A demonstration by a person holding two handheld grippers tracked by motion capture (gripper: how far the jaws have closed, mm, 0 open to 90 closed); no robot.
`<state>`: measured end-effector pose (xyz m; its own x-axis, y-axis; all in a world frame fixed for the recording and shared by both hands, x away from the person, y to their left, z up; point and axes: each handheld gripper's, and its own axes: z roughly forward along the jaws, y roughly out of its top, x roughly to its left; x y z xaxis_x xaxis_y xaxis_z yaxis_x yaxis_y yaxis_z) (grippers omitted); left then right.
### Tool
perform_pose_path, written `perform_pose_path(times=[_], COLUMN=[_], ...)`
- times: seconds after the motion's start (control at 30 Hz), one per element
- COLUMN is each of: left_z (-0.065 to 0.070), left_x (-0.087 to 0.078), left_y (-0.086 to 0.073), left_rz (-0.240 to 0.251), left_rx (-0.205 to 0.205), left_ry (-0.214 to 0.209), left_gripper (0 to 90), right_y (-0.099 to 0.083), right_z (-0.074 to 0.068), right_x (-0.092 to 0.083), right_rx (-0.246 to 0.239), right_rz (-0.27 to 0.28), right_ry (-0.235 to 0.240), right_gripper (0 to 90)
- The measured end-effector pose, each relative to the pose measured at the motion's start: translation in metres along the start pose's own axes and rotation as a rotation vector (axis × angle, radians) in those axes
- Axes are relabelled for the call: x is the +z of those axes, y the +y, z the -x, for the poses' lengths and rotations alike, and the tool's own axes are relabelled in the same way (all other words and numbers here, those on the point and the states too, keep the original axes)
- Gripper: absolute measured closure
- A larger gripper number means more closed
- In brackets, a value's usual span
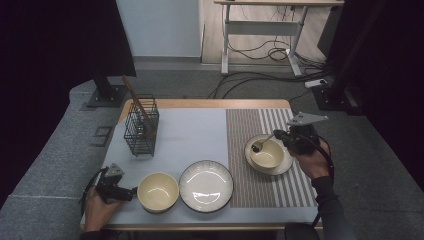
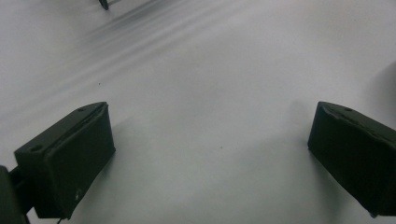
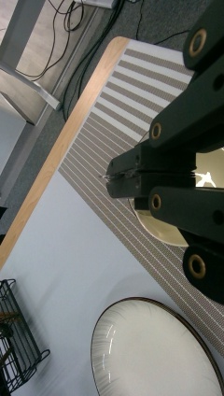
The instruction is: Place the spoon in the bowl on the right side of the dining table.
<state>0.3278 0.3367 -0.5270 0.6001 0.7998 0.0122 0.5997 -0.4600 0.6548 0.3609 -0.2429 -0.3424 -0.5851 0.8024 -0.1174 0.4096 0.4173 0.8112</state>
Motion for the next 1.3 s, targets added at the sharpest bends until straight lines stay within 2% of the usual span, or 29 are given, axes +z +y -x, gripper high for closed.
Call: perform_pose_path(times=[0.87,1.3], left_z=[0.0,0.0], left_x=[0.0,0.0], left_y=[0.0,0.0], left_rz=[-0.001,0.0], left_rx=[0.001,0.001], left_ry=[-0.001,0.0], left_gripper=[0.1,0.2], right_y=[0.002,0.004], right_z=[-0.012,-0.011], right_x=[0.05,0.066], right_rx=[-0.044,-0.024], right_rz=[-0.019,0.008], right_ry=[0.015,0.033], right_gripper=[88.9,88.4])
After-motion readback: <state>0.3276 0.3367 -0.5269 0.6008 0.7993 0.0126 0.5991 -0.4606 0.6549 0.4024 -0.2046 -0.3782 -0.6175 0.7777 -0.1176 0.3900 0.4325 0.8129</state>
